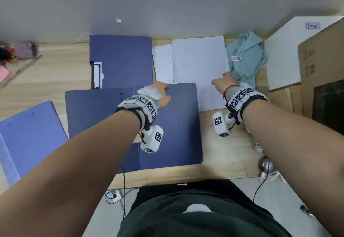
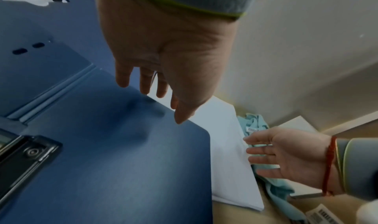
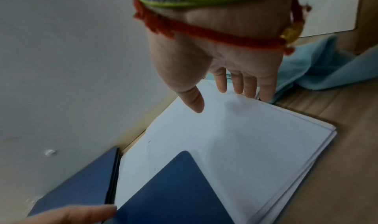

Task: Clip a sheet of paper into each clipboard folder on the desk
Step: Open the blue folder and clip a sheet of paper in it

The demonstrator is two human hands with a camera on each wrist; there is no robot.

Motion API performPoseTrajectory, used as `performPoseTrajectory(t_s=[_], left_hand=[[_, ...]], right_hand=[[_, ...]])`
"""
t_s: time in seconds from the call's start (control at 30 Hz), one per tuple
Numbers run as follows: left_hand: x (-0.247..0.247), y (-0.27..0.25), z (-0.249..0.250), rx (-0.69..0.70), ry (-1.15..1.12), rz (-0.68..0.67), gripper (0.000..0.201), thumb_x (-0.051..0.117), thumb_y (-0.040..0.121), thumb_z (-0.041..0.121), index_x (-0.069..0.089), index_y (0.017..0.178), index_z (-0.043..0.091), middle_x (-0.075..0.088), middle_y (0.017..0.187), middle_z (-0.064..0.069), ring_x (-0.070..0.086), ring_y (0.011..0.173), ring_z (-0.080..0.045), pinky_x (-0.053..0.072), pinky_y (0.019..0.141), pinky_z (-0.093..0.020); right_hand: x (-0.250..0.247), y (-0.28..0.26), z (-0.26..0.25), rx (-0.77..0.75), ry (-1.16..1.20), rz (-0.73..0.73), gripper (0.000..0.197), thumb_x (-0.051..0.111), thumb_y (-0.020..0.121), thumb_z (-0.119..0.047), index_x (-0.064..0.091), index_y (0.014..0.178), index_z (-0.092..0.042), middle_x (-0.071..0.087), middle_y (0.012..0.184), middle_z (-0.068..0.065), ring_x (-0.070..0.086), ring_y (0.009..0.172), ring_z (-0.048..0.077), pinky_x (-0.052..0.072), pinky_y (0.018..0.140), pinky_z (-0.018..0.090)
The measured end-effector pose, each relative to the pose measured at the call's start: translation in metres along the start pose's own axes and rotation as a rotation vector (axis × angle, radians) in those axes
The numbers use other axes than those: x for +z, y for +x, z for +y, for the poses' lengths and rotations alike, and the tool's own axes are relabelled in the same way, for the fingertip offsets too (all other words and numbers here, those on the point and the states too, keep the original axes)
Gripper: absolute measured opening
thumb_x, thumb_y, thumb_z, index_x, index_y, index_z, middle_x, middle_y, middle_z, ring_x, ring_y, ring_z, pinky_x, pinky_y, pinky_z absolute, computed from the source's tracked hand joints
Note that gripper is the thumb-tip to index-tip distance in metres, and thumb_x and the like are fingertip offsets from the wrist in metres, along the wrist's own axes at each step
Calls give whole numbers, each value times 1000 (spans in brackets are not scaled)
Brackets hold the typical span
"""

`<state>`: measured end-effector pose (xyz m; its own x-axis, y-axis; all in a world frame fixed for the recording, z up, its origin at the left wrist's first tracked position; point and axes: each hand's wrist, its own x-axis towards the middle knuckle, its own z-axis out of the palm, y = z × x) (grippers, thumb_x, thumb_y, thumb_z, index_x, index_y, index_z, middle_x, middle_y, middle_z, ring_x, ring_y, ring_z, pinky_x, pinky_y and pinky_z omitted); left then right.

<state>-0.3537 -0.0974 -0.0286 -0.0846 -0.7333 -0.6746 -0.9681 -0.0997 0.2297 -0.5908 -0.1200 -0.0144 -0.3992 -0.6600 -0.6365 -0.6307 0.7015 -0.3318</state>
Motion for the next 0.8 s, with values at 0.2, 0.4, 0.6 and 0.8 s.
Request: performPoseTrajectory(t_s=[0.2, 0.4, 0.6, 0.8], left_hand=[[26, 14, -4, -10, 93, -97, 57, 54, 87, 35, 42, 143, 40, 25, 157, 5, 38, 139, -25, 39, 106, -41], [35, 17, -4, 29, 111, -61, 53, 55, 88, 37, 47, 141, 38, 20, 159, 2, 22, 145, -25, 36, 109, -49], [32, 17, -6, 61, 92, -70, 51, 55, 91, 34, 47, 142, 33, 18, 161, 1, 21, 145, -29, 32, 114, -45], [28, 14, -9, 72, 56, -67, 52, 57, 90, 35, 48, 142, 31, 14, 163, 1, 20, 147, -29, 25, 118, -42]], right_hand=[[6, 17, 4, 12, -7, -24, 41, 64, 85, -18, 54, 119, 4, 62, 115, 18, 54, 61, 25, 37, 45, 24], [9, 36, 8, 25, 58, -67, 63, 72, 82, -26, 47, 133, 1, 57, 130, 15, 61, 99, 31, 43, 63, 26], [19, 36, 0, -62, 192, -140, 41, 76, 78, -19, 63, 116, -10, 67, 112, 5, 64, 100, 23, 51, 86, 31], [21, 31, -5, -138, 150, -116, 29, 62, 86, -7, 63, 114, -8, 66, 105, 10, 61, 95, 24, 48, 80, 27]])
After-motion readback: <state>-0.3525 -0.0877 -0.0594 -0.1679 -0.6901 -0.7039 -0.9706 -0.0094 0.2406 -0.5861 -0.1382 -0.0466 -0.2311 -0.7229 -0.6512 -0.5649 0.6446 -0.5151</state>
